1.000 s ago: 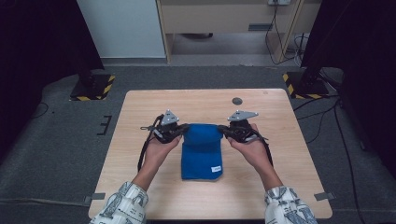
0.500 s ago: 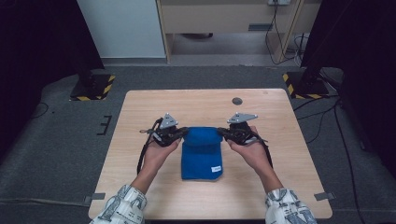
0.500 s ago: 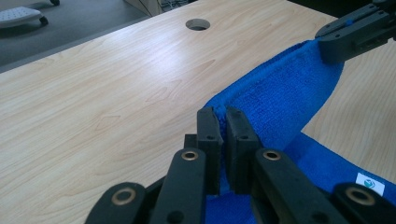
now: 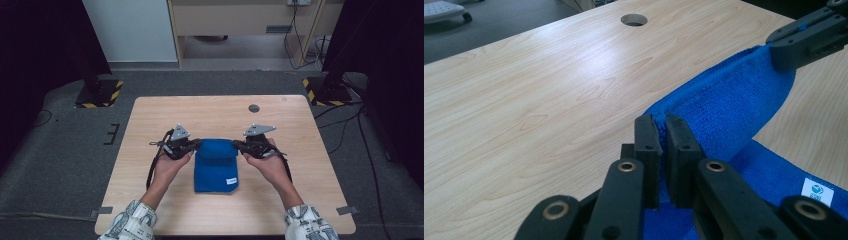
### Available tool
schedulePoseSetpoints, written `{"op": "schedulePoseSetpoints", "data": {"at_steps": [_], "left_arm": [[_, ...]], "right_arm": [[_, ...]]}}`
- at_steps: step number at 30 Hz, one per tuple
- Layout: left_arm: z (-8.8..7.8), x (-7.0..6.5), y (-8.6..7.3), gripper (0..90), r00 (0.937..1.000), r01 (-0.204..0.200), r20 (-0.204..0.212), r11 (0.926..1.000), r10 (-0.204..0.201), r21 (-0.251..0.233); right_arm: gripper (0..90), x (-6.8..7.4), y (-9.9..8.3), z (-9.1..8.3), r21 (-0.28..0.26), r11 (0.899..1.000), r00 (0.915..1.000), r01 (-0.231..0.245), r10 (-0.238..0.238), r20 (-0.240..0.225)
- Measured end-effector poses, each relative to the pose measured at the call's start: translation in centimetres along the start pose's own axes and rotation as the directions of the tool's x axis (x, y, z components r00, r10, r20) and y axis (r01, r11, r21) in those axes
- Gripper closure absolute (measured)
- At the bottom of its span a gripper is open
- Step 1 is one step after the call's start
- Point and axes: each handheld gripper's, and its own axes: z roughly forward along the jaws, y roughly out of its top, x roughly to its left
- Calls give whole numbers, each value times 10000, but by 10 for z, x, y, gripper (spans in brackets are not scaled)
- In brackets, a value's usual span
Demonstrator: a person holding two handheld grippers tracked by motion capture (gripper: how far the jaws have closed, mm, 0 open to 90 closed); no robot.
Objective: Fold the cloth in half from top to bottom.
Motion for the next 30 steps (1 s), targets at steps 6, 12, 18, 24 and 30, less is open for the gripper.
{"op": "schedulePoseSetpoints", "data": {"at_steps": [6, 12, 18, 24, 30], "left_arm": [[1, -1, -4, 852, 10000, 48, 35, 10000, -48, 42], [1, -4, -8, 849, 9999, 49, 98, 10000, -50, 40], [-3, -6, -13, 842, 9999, 52, 164, 10000, -53, 61], [-3, -9, -19, 839, 9996, 142, 236, 9999, -143, 30], [-9, -14, -26, 837, 9992, 163, 359, 9999, -162, -15]], "right_arm": [[864, 1, -5, 0, 20, 10000, 10000, -71, 71, -57], [862, 1, -8, -2, -23, 10000, 9999, -94, 93, -85], [862, 5, -13, -5, -16, 10000, 9998, -33, 33, -203], [862, 6, -18, -4, -14, 10000, 9997, -21, 21, -226], [862, 8, -23, -6, -58, 10000, 9994, -80, 78, -343]]}}
